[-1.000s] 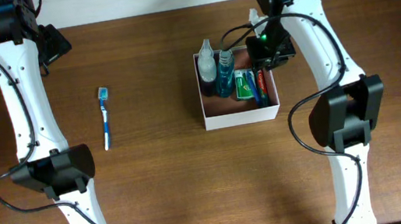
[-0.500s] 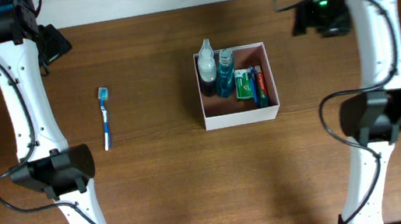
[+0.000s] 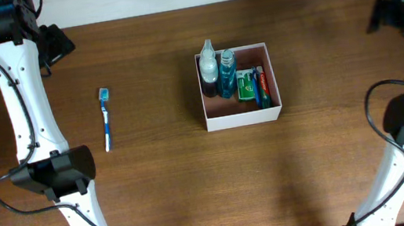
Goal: Pack container
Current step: 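Withdraw the right arm to the far right edge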
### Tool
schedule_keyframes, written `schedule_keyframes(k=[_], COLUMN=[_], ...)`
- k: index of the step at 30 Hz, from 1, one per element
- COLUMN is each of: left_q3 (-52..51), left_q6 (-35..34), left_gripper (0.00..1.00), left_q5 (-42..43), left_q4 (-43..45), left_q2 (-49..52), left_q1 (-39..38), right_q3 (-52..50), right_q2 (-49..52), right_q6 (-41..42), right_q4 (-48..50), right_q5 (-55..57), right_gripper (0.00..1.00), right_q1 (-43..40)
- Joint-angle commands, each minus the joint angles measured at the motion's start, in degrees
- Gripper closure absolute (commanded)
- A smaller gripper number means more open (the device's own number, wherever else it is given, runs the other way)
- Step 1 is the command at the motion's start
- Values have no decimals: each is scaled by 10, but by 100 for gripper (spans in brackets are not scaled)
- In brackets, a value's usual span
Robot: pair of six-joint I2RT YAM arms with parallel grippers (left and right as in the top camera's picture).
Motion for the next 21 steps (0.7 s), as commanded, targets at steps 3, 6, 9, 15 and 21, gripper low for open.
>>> schedule_keyframes(k=[3,6,9,15,21], left_q3=[-2,-2,-2,-2,-4], left_q6=[28,28,28,46,103], left_gripper=[1,1,0,1,2], left_q5=[47,47,47,94,93], left_q4=[0,4,3,-2,0], left_q2=[-14,-14,-14,-14,-14], left_q1=[-2,-2,-2,-3,-3], right_q3=[-6,-21,-41,-70,-84], right_q2=[-19,-18,-18,-18,-18], right_q6=[3,3,3,3,3], right_q4=[2,7,22,31,34], right_q5=[-1,-2,-2,-2,-2], right_gripper=[1,1,1,1,1], right_q1=[-44,-52,-51,-50,-50])
